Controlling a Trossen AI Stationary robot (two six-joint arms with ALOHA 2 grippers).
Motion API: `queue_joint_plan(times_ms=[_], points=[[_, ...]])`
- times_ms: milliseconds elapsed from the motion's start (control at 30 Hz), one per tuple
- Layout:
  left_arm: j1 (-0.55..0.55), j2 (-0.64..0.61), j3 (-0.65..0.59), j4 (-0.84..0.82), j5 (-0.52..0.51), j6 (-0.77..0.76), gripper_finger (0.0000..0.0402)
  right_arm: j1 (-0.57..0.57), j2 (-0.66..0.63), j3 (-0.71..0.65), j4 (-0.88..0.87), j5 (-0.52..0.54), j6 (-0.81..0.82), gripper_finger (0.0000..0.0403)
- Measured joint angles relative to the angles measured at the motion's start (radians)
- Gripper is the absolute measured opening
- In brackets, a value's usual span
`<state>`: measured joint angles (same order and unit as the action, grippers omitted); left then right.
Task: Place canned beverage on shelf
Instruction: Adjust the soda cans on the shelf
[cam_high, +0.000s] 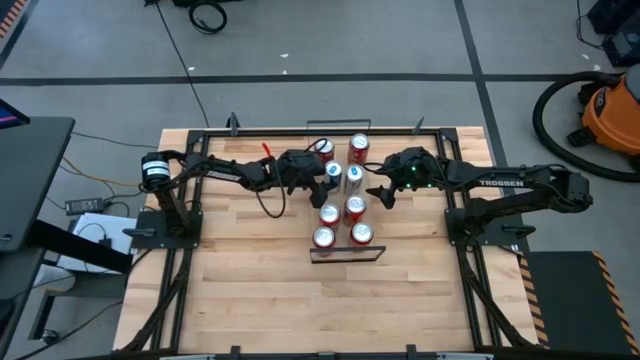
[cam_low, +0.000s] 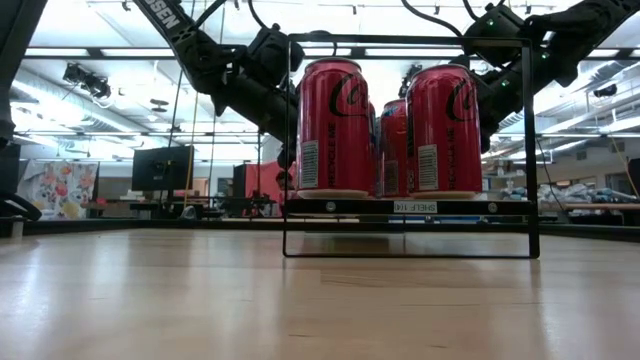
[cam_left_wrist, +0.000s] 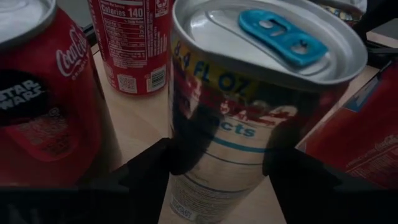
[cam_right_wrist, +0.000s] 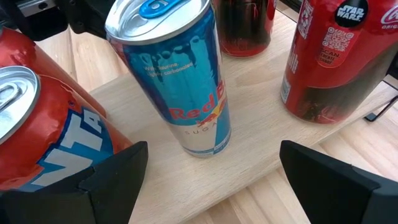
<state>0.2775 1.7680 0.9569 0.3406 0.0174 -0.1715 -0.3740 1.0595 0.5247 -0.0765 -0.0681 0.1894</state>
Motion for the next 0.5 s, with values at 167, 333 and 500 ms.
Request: queue_joint_plan(times_ms=[167, 333, 500], points=[[0.000, -0.011, 0.001, -0.031, 0.000, 0.003, 0.0249, 0.000, 0.000, 0.000, 0.000, -0.003, 0.000, 0.0375], [0.000, -0.028, 0.002, -0.084, 0.001, 0.010, 0.0249, 0.000, 0.000, 0.000, -0.001, -0.003, -0.005, 0.0375], [0.000, -0.044, 0.002, -0.126, 0.001, 0.011, 0.0249, 0.000, 0.000, 0.000, -0.001, -0.003, -0.007, 0.0375]])
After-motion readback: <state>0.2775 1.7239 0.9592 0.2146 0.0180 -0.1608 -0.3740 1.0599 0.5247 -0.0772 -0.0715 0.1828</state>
